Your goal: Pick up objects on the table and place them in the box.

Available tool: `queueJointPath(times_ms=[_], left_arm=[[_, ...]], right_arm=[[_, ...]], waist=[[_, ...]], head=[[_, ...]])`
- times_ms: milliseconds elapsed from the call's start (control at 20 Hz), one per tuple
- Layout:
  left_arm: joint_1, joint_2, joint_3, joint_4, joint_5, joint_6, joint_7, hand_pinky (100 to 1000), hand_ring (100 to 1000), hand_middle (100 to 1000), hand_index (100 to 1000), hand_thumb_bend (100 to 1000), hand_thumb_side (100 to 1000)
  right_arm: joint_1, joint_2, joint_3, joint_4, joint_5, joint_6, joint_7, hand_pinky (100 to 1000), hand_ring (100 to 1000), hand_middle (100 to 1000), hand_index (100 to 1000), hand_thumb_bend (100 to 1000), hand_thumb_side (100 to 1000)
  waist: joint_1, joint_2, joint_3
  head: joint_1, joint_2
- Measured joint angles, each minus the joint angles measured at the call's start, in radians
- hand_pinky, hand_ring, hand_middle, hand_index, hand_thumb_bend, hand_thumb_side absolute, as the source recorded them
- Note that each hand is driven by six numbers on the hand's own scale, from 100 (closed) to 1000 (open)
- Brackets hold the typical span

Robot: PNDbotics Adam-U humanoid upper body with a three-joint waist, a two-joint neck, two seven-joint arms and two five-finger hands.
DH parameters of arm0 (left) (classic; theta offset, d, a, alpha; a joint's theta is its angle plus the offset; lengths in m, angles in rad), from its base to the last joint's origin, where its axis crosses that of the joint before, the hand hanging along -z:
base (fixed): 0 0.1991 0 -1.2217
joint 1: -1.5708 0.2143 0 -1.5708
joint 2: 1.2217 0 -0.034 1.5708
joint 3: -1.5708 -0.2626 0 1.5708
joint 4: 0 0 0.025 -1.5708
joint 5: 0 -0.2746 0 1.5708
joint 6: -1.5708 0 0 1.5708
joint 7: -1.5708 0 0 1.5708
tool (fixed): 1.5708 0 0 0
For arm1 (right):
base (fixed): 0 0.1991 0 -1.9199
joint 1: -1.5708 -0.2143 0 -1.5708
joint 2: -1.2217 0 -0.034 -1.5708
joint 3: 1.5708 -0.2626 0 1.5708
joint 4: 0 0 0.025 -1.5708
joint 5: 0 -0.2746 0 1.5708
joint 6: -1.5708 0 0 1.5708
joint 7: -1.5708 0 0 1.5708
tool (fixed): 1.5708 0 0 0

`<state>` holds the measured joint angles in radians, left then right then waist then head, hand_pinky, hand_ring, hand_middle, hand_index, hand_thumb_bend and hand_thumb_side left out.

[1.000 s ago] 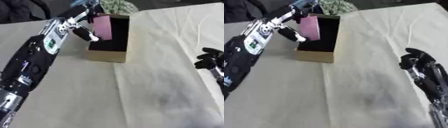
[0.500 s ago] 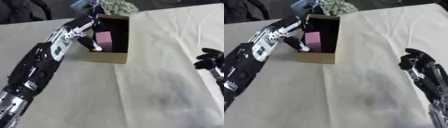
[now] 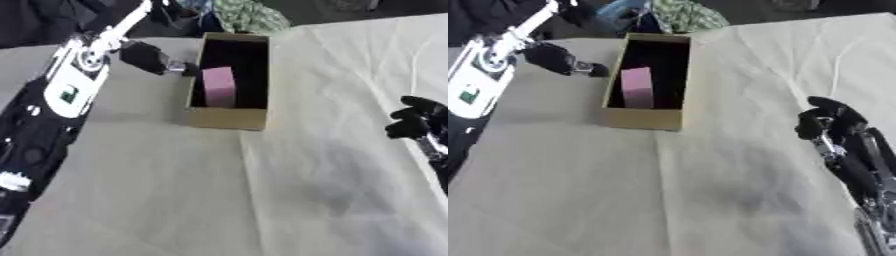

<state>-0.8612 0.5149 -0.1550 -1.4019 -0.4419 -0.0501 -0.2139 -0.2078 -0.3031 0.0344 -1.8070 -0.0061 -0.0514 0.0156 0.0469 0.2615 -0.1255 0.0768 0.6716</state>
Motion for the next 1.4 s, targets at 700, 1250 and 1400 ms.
queueJointPath(times_ms=[700,1250,1400], left_arm=[[0.334,0.040,0.191,-0.333,0.340,0.109,0.152,738,649,631,770,773,478],[0.397,-0.005,0.214,-0.331,0.383,0.116,0.154,744,655,639,774,765,498],[0.397,-0.005,0.214,-0.329,0.384,0.115,0.152,745,657,642,775,763,504]], right_arm=[[-0.002,0.008,-0.010,0.000,0.000,0.002,-0.013,623,610,629,823,520,648],[-0.003,0.016,-0.010,0.000,0.000,0.001,-0.014,623,610,628,823,521,647],[-0.003,0.016,-0.010,0.000,0.000,0.001,-0.014,623,609,626,823,522,646]], waist=[[-0.019,0.015,0.058],[-0.028,0.016,0.064],[-0.027,0.016,0.064]], head=[[0.004,-0.009],[0.017,0.002],[0.019,0.005]])
